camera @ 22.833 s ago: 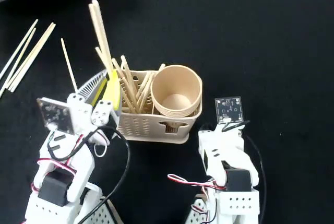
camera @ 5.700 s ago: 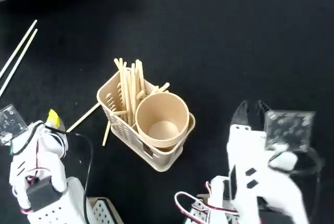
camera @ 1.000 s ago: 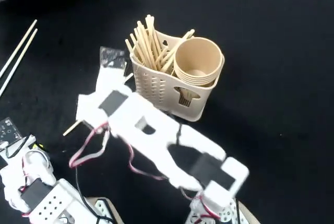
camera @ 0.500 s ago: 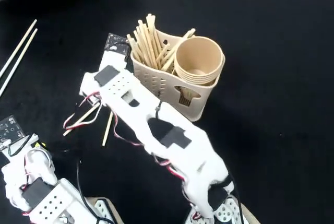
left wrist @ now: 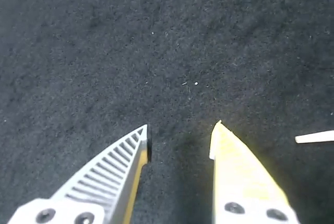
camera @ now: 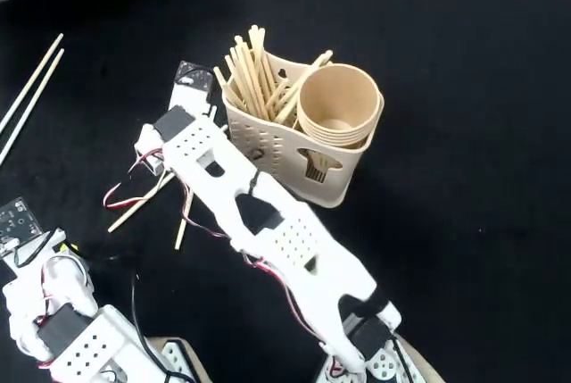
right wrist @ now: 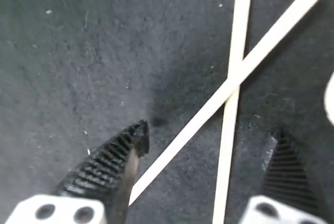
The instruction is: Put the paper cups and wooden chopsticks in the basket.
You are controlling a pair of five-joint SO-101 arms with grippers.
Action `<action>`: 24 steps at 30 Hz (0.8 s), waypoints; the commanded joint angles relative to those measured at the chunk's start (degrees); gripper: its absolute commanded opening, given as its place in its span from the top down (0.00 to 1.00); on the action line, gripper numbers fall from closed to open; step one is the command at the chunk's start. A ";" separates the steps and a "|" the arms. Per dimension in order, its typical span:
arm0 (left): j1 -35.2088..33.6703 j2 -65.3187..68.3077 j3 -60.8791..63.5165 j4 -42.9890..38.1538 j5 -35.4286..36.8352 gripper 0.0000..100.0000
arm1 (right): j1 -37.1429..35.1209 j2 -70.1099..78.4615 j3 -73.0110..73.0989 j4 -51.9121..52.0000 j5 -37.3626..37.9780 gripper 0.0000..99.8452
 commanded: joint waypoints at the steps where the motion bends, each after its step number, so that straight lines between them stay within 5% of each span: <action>1: 0.48 -0.35 1.01 -0.79 -0.53 0.80 | 0.79 5.76 -9.63 4.75 1.41 0.73; 13: 0.48 -0.35 1.01 -0.79 -0.53 0.80 | -1.05 18.59 -30.81 18.11 10.46 0.78; 19: 0.48 -0.35 1.01 -0.79 -0.53 0.80 | -1.85 18.59 -32.04 19.43 12.66 0.97; 24: 0.48 -0.35 1.01 -0.79 -0.53 0.80 | -1.49 18.86 -31.87 19.52 15.56 0.99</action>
